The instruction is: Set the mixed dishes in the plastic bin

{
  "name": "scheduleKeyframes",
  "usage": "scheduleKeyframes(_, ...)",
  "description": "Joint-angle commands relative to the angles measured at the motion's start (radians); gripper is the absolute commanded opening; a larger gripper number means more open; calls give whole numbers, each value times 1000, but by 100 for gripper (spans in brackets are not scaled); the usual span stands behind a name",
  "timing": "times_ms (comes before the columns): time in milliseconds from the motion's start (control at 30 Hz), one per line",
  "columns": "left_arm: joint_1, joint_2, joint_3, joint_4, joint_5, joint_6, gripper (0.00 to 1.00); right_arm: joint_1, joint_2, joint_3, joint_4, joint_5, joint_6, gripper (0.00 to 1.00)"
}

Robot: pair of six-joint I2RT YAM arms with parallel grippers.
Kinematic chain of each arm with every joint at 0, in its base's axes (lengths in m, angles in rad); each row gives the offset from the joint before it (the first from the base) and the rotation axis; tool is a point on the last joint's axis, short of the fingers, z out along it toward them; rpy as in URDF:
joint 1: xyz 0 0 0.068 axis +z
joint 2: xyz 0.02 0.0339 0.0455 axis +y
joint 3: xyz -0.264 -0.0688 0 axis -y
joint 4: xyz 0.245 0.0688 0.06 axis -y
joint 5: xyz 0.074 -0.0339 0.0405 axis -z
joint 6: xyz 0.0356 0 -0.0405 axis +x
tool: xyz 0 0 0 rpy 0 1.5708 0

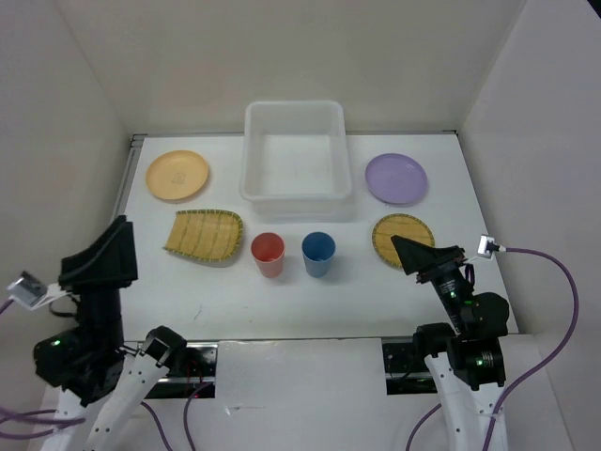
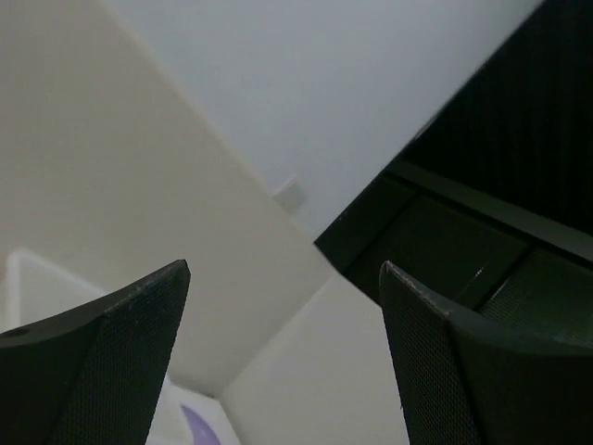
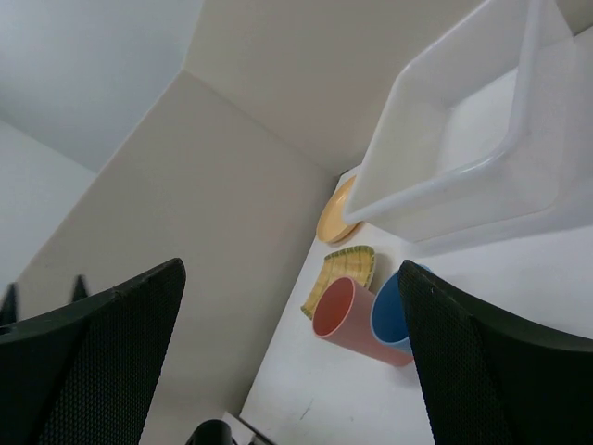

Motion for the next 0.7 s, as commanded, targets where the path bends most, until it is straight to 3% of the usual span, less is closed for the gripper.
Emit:
scheduleKeyframes(0, 8, 60, 137, -24, 141, 297, 89, 8, -80, 35, 1, 54, -61, 100)
scheduleKeyframes(100, 8, 195, 217, -92, 220, 334, 87, -1, -80, 98, -20, 94, -175, 100)
scheduleKeyframes(233, 8, 336, 263, -103, 288, 386, 87, -10, -57, 52, 4, 147, -166, 100)
scheduleKeyframes(400, 8, 471, 289, -142, 297, 444, 85, -10, 134, 7, 99, 128, -185, 100)
scheduleKeyframes(533, 17, 531, 309, -162, 288, 444, 77, -10, 240, 36, 156, 216, -250, 78)
scheduleKeyframes(567, 17, 553, 324, -175, 288, 444, 73, -10, 265, 36, 193, 236, -274, 71)
scheduleKeyframes(600, 17, 562, 333, -185, 288, 444, 67, -10, 299, 36, 211, 258, -285, 58)
scheduleKeyframes(667, 17, 590, 346, -199, 288, 455, 59, -10, 438, 36, 292, 299, -307, 49)
